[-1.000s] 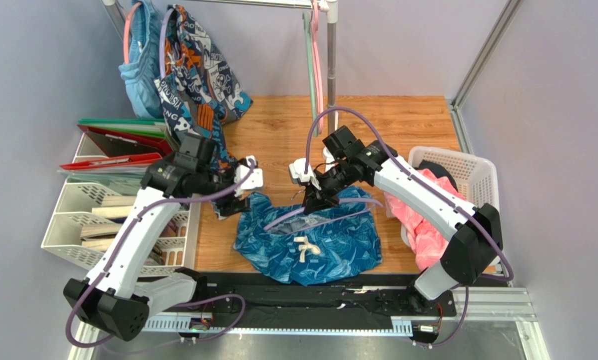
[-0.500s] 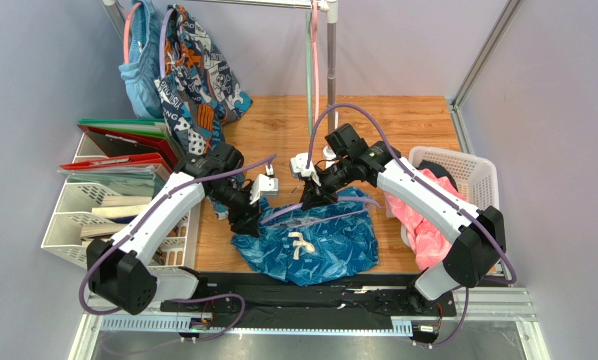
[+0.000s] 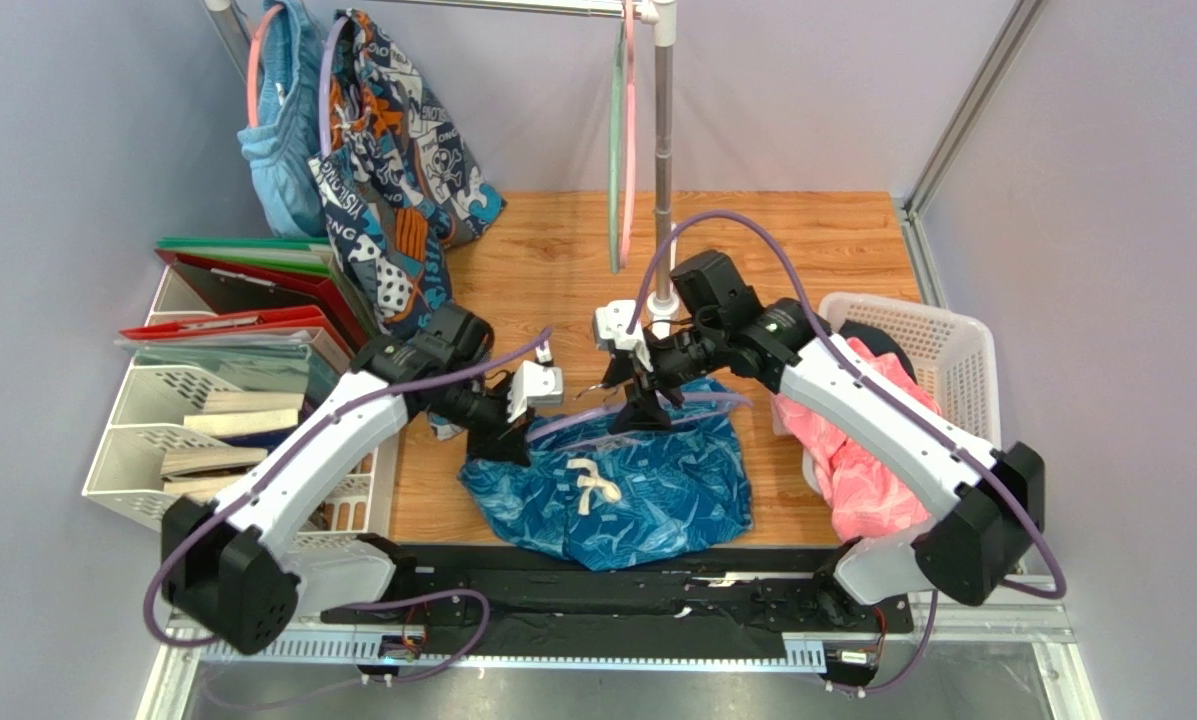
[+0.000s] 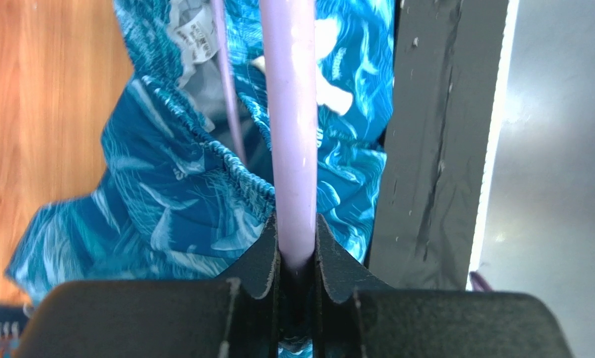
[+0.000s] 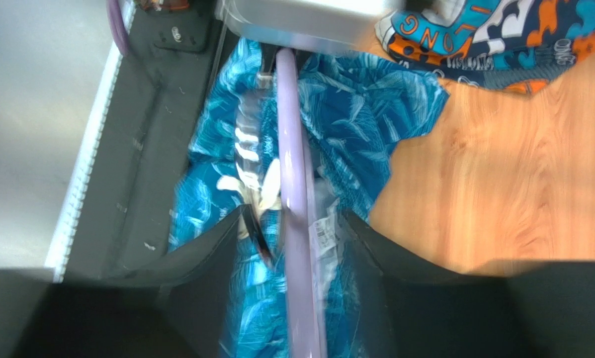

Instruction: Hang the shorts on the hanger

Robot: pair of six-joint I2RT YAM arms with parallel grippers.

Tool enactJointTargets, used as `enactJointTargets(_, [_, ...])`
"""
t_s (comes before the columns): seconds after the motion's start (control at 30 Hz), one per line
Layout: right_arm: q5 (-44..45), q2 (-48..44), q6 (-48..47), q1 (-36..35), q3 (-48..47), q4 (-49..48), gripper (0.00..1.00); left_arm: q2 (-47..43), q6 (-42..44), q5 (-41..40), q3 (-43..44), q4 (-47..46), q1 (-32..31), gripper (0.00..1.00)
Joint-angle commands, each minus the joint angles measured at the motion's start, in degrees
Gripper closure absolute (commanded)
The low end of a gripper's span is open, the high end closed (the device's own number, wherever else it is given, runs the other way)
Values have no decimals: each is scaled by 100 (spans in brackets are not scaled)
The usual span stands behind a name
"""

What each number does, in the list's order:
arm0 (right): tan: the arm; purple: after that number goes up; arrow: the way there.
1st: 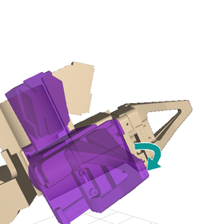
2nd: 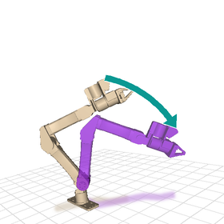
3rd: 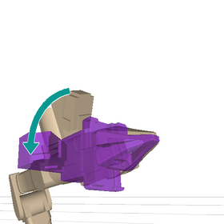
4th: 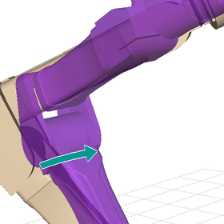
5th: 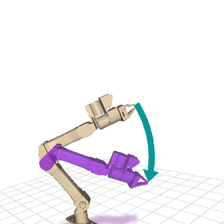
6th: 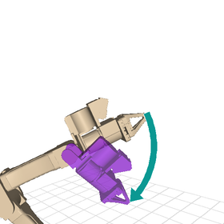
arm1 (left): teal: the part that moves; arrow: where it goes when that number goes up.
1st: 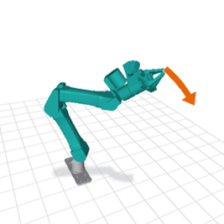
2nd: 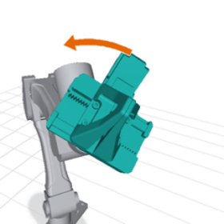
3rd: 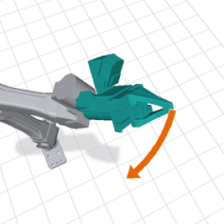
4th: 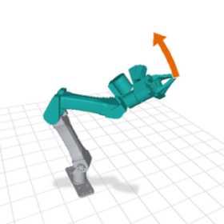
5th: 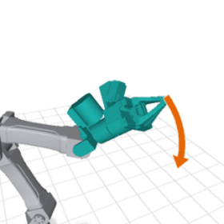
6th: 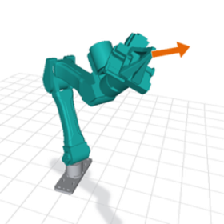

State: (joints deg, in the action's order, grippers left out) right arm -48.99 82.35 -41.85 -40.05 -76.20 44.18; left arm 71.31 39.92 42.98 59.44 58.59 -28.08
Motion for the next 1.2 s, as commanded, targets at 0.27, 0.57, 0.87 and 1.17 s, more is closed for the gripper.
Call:
enactJointTargets(0.27, [1056,-1800,3261,418,-246,-235,0,-1426,1465,-474,-617,258,-522,100])
enactJointTargets(0.57, [2163,-923,2779,938,351,618,12,-1875,1809,-861,-653,337,-1209,100])
enactJointTargets(0.87, [3185,132,2339,569,773,319,20,-1884,1440,-993,-433,311,-1385,100])
enactJointTargets(1.17, [3589,765,2347,428,993,169,26,-1849,1062,-1116,-583,109,-1376,100])
